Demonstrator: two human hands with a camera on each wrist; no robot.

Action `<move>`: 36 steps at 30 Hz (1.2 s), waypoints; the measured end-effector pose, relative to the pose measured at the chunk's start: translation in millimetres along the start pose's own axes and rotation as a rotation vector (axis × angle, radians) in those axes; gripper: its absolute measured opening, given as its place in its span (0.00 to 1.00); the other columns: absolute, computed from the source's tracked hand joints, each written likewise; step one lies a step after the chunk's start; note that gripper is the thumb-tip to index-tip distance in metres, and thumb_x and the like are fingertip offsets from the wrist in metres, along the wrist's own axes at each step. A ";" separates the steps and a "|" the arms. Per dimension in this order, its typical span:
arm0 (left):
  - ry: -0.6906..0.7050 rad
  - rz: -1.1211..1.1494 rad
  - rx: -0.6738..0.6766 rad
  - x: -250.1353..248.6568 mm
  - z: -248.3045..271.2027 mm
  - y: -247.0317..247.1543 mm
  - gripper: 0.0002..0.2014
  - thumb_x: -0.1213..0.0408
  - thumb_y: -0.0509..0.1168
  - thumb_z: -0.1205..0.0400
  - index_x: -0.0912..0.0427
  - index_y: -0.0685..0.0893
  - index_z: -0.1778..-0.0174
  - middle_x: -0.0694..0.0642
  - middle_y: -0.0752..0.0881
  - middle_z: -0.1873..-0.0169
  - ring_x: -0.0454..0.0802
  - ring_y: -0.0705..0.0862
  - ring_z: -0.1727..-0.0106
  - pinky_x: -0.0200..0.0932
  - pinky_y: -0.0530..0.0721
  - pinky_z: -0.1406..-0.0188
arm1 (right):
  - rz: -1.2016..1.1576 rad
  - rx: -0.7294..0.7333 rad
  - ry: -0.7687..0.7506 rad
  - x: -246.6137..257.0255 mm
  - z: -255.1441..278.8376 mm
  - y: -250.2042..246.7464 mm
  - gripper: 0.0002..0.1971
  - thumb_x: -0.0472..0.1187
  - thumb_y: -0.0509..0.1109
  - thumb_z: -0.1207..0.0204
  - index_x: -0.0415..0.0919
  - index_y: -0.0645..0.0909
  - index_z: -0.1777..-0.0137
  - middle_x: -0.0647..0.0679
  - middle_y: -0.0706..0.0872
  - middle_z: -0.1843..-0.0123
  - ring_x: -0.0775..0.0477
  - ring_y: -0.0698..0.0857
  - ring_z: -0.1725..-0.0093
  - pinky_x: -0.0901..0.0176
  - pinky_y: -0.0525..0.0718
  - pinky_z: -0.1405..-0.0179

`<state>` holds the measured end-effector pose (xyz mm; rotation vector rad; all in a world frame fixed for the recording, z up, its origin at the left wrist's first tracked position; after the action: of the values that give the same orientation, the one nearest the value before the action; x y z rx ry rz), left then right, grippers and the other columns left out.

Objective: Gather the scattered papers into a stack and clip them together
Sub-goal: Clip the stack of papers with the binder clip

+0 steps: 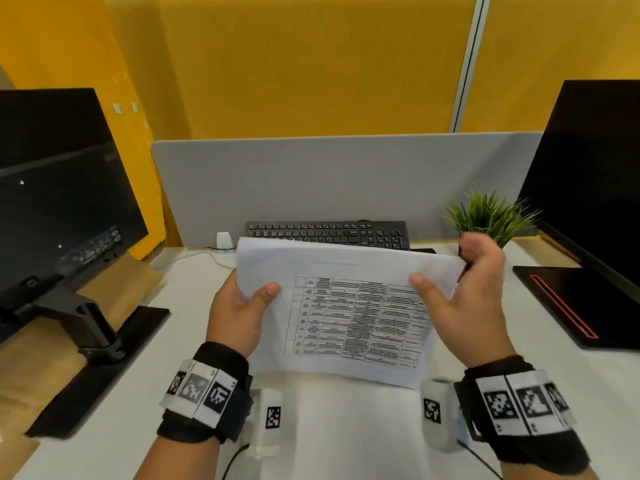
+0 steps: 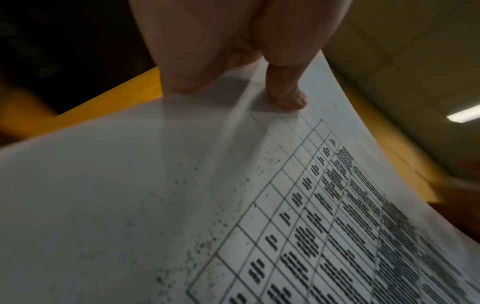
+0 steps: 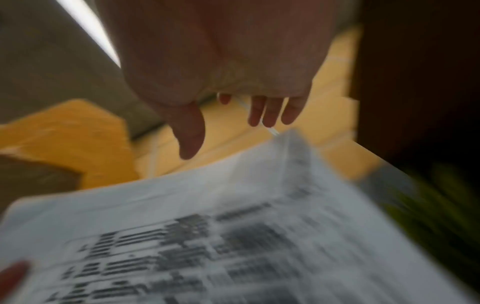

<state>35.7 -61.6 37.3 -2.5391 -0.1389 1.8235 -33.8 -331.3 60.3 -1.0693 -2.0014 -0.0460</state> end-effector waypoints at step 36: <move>-0.061 0.152 0.052 22.0 24.0 33.5 0.19 0.55 0.69 0.29 0.47 0.81 0.42 0.46 0.89 0.47 0.42 0.87 0.44 0.46 0.84 0.39 | -0.730 0.189 0.348 -45.5 42.9 42.8 0.18 0.49 0.75 0.29 0.49 0.81 0.39 0.50 0.91 0.45 0.43 0.89 0.44 0.46 0.87 0.46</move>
<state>22.2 -94.3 6.7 -2.5238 0.1036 1.9286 -19.5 -317.7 -12.9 -0.1550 -1.9217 -0.3909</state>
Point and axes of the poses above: each hand's wrist, its own z-axis away from the middle knuckle, its own y-axis out of the palm, x = y × z, the point moved 4 cm from there along -z, towards the middle knuckle
